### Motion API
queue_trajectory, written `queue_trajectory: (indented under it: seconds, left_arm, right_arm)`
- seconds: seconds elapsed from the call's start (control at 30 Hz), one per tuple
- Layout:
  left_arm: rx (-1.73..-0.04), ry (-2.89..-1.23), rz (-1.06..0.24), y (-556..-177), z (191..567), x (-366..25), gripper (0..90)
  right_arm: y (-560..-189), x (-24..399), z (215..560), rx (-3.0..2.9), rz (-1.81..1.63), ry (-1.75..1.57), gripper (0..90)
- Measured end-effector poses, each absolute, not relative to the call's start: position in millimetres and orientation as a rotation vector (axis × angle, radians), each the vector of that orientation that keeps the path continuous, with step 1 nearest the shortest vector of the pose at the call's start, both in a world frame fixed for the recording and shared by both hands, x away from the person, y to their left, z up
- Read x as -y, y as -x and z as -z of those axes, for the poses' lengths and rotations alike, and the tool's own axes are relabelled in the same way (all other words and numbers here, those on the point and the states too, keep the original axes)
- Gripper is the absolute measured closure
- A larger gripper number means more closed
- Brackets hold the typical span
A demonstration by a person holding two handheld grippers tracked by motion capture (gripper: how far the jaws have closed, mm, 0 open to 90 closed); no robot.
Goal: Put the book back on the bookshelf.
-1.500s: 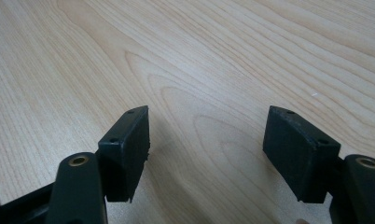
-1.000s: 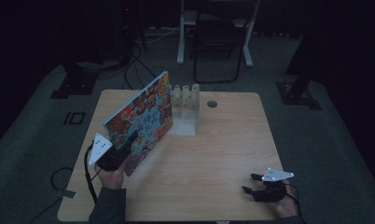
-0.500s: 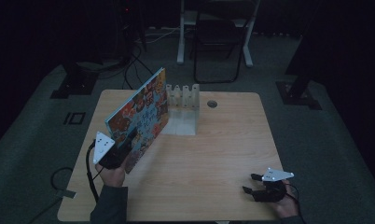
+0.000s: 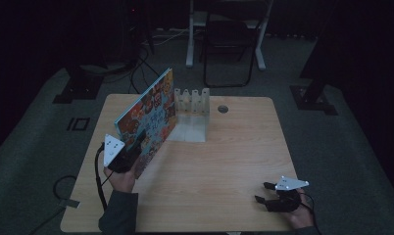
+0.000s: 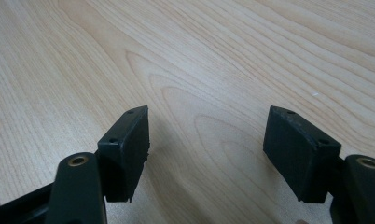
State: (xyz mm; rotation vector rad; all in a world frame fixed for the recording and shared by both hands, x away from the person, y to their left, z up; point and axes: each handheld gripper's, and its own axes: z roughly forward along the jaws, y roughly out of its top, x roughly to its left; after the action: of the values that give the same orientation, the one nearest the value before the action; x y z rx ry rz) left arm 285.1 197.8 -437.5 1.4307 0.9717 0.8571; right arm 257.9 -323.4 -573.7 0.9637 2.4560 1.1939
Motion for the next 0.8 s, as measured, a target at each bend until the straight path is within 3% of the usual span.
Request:
queue_trajectory:
  seconds: [0.8]
  left_arm:
    - [-1.025, -1.417, -0.905, -300.7, 436.7, -182.3, 81.2]
  right_arm:
    - [-258.1, 323.7, 573.7, -2.457, -1.198, -0.966, 30.8]
